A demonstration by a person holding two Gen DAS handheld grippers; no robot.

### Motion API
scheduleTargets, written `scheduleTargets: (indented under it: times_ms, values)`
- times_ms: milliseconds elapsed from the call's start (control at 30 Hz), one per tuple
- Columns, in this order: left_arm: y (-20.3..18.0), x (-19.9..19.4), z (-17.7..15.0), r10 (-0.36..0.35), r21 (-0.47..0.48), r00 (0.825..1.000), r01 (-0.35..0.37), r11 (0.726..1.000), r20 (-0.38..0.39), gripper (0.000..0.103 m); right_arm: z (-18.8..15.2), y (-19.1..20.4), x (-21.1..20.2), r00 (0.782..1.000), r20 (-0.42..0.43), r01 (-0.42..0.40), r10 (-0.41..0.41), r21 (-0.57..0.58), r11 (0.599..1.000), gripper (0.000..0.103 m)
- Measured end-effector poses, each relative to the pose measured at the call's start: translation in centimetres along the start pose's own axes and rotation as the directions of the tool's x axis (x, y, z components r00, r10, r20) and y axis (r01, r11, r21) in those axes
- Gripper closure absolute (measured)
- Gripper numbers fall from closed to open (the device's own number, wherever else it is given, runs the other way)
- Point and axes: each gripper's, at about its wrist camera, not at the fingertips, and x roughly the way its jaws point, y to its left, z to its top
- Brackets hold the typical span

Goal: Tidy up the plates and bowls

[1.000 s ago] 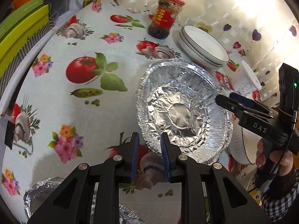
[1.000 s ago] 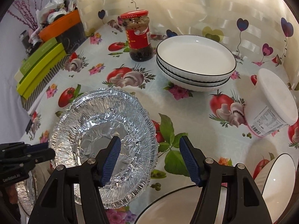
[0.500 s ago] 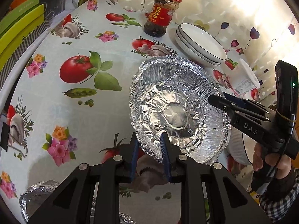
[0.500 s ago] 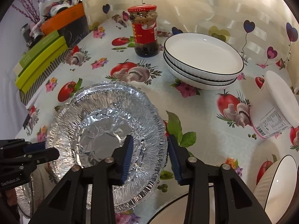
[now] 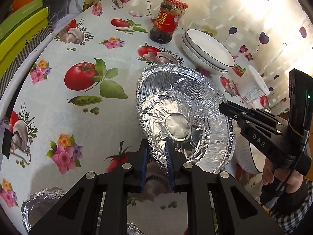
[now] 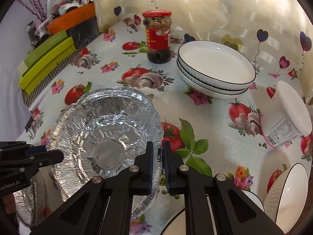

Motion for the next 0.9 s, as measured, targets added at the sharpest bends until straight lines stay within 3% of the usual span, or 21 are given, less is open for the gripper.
scheduleTargets:
  times_ms: [900]
  values:
    - [0.0,-5.7,-2.4,-0.031,-0.002,0.996,0.031,1.0,0.086,0.085,-1.1,2.6,-6.8,0.992,0.099,-0.08,0.077,0.019,0.997,0.095]
